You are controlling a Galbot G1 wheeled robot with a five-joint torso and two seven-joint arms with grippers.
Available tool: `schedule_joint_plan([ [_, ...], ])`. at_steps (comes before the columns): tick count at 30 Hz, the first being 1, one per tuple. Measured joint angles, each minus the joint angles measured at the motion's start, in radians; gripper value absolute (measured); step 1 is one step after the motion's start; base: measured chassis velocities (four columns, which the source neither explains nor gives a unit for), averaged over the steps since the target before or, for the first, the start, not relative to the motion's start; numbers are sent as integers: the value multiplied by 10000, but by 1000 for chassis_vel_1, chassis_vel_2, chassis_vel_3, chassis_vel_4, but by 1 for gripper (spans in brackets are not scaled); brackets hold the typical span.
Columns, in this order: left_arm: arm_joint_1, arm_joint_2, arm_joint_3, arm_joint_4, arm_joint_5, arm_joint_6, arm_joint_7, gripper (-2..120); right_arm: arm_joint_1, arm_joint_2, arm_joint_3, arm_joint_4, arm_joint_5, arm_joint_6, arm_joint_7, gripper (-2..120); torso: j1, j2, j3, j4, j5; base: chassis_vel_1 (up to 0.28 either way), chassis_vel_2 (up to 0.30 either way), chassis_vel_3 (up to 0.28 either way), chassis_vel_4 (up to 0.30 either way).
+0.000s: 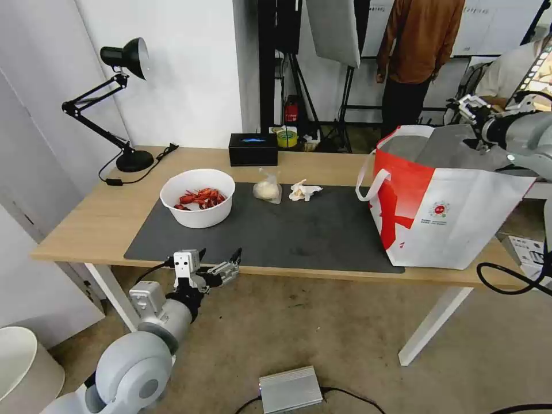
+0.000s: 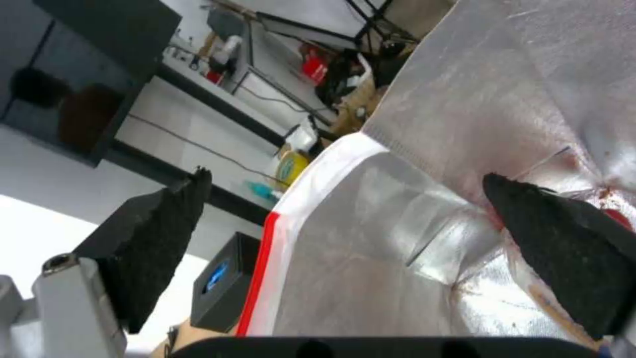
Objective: Pick up the trash from the table and place it into the takeout bag.
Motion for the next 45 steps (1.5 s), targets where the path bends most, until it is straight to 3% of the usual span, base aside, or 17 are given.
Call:
schedule_joint_plan([
  [5, 18, -1, -34, -26, 11, -13, 1, 100, -328, -186, 166, 646, 93, 0, -389, 100, 0, 0, 0, -1, 0, 0, 0, 0, 0],
  [10, 17, 12, -61, -27, 42, -19, 1, 100, -1053, -434, 303, 1567, -265, 34, -1890, 100, 0, 0, 0, 0, -2, 0, 0, 0, 0],
  [14, 27, 15, -118, 3, 203, -37, 13, 100, -2352, -813, 287, 2368, -2739, -79, -4687, 100, 0, 0, 0, -1, 3, 0, 0, 0, 0],
  [15, 27, 15, -118, 3, 203, -37, 13, 100, -2352, -813, 287, 2368, -2739, -79, -4687, 100, 0, 0, 0, -1, 3, 0, 0, 0, 0],
  [17, 34, 13, -144, 68, 413, -44, 32, 100, -3200, -1028, 305, 2837, -4146, -10, -6276, 100, 0, 0, -1, 0, -1, 0, 0, 0, 0],
  [18, 34, 13, -144, 68, 413, -44, 32, 100, -3200, -1028, 305, 2837, -4146, -10, -6276, 100, 0, 0, -1, 0, -1, 0, 0, 0, 0],
  [21, 26, 82, -123, 214, 804, -61, 144, 100, -4214, -1348, 438, 3374, -6281, 360, -8166, 100, -1, 1, -1, -2, -1, 0, 0, 0, 0],
  [25, 100, 117, -164, 300, 1226, -175, 237, 100, -4955, -1578, 515, 3944, -7681, 799, -9230, 100, -2, 1, -1, -1, -1, 0, 0, 0, 0],
  [32, 196, 207, -308, 410, 1853, -221, 274, 100, -6605, -1780, 684, 4699, -9331, 1568, -10250, 100, -2, 0, -1, -2, 0, 0, 0, 0, 0],
  [36, 344, 211, -488, 451, 2200, -221, 276, 100, -7322, -1784, 689, 4944, -9868, 2061, -10332, 100, -2, 1, -1, 0, -1, 0, 0, 0, 0],
  [45, 788, 146, -1030, 598, 2899, -83, 43, 100, -8893, -1840, 517, 5435, -10312, 2529, -8836, 100, 0, -1, 0, -1, -1, 0, 0, 0, 0],
])
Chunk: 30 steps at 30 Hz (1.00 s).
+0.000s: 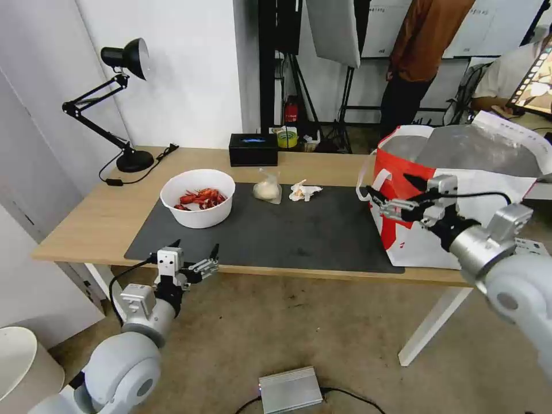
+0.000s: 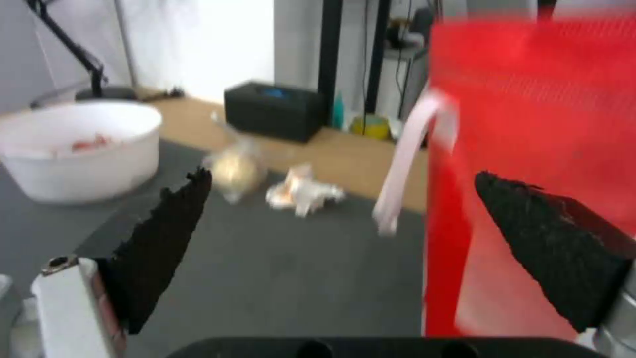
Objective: Pick up the trash from the table and place it into the takeout bag.
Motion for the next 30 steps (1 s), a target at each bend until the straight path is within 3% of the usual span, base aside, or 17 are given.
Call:
schedule_joint_plan([
  [14, 489, 440, -767, 172, 166, 94, 265, 100, -2195, -383, -22, 480, -626, 29, 81, 100, 0, 0, 0, 1, -1, 0, 0, 0, 0],
  [20, 1120, 750, -1252, 123, -59, 114, 847, 100, -3302, -167, -34, 558, -683, 319, 160, 100, 0, 1, 0, 0, 1, 0, 0, 0, 0],
  [30, 1679, 697, -1333, -120, -295, 236, 873, 100, -4069, 15, -47, 679, -932, 401, 534, 100, 0, 1, 0, 0, 0, 0, 0, 0, 0],
])
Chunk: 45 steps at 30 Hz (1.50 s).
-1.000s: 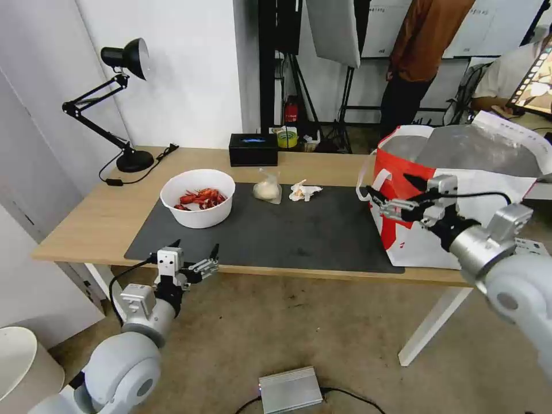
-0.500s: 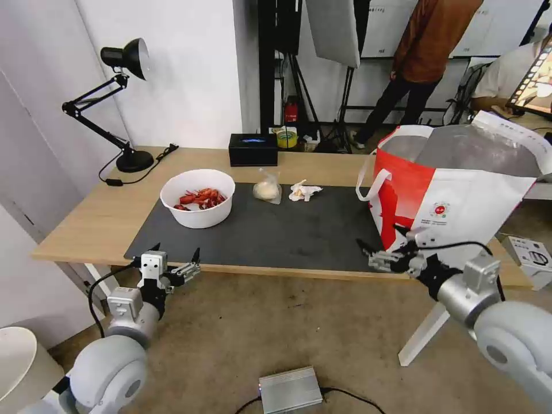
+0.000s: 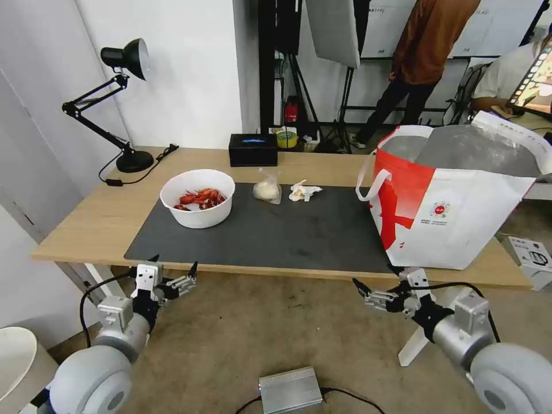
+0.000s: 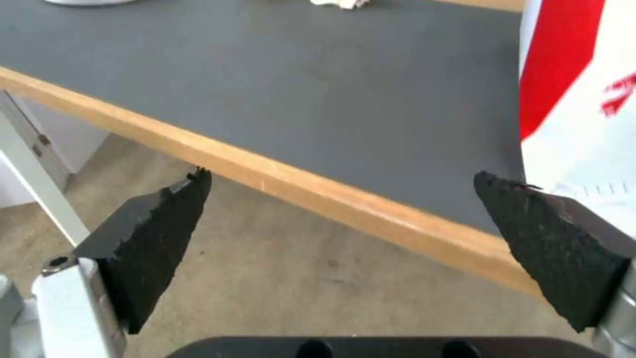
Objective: Pick up the trash from the table and place it into the takeout bag.
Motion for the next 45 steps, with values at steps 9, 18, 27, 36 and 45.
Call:
schedule_joint_plan([
  [9, 186, 51, -196, -93, -478, 160, 193, 100, -146, 85, -36, 37, -41, -219, 343, 100, 2, 0, 1, 0, 0, 0, 0, 0, 0],
  [18, 219, 28, -202, -97, -709, 236, 199, 100, -134, 40, -48, 53, -16, -287, 405, 100, 1, 0, 1, 0, 1, 0, 0, 0, 0],
  [27, 267, 53, -281, -46, -764, 243, 275, 100, -97, -71, -74, 54, 89, -508, 449, 100, 1, 0, 0, 0, 1, 0, 0, 0, 0],
  [36, 140, 37, -160, 19, -776, 240, 276, 100, -129, -33, -85, 145, 112, -601, 508, 100, 1, 0, 1, 0, 1, 0, 0, 0, 0],
  [45, -7, 33, 30, 118, -774, 212, 274, 100, 107, -114, -197, 154, 370, -642, 598, 100, 1, 0, 1, -1, 1, 0, 0, 0, 0],
])
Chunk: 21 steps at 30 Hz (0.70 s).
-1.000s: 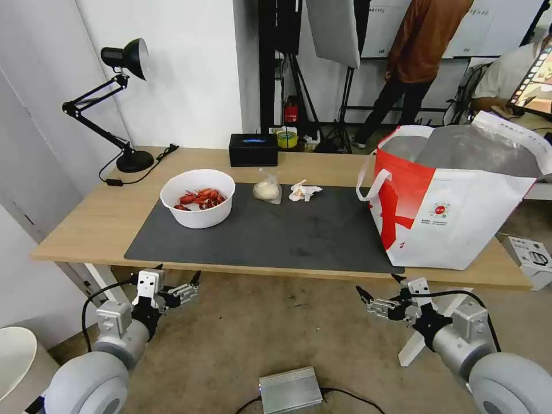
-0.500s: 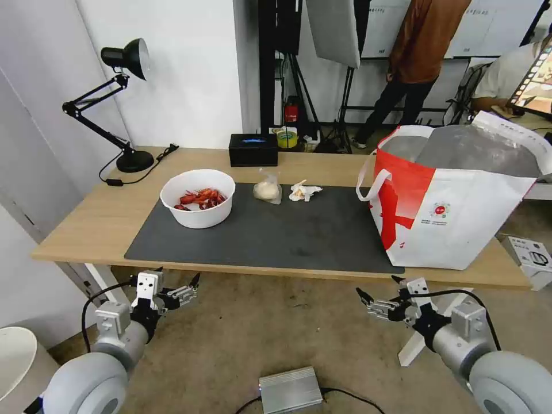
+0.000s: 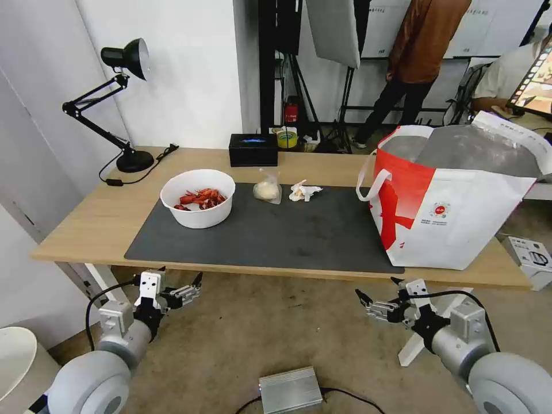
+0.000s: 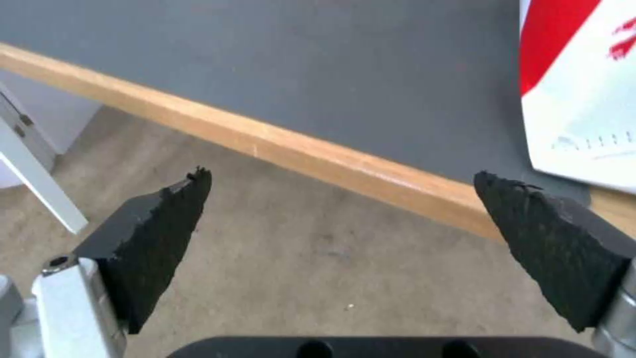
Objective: Pick up the trash from the table and place it into the takeout bag.
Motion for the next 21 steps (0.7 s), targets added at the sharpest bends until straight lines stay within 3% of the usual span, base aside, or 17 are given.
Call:
schedule_joint_plan([
  [11, -337, 51, 315, 85, -23, -26, -28, 100, 1872, -356, -300, -77, 1452, 410, -733, 100, 0, 0, 1, 9, 0, 0, 0, 0, 0],
  [15, -714, 208, 726, 187, -131, -27, -28, 100, 2247, -410, -302, -98, 1629, 512, -795, 100, 1, 0, 0, -7, -2, 0, 0, 0, 0],
  [18, -749, 217, 757, 224, -130, -27, -29, 100, 3144, -555, -833, -328, 1726, 515, -730, 100, -1, 0, 0, -4, 2, 0, 0, 0, 0],
  [21, -727, 210, 721, 181, -129, -20, -78, 100, 4775, -736, -2058, -932, 2047, 429, -552, 100, 1, 0, 1, 2, -2, 0, 0, 0, 0],
])
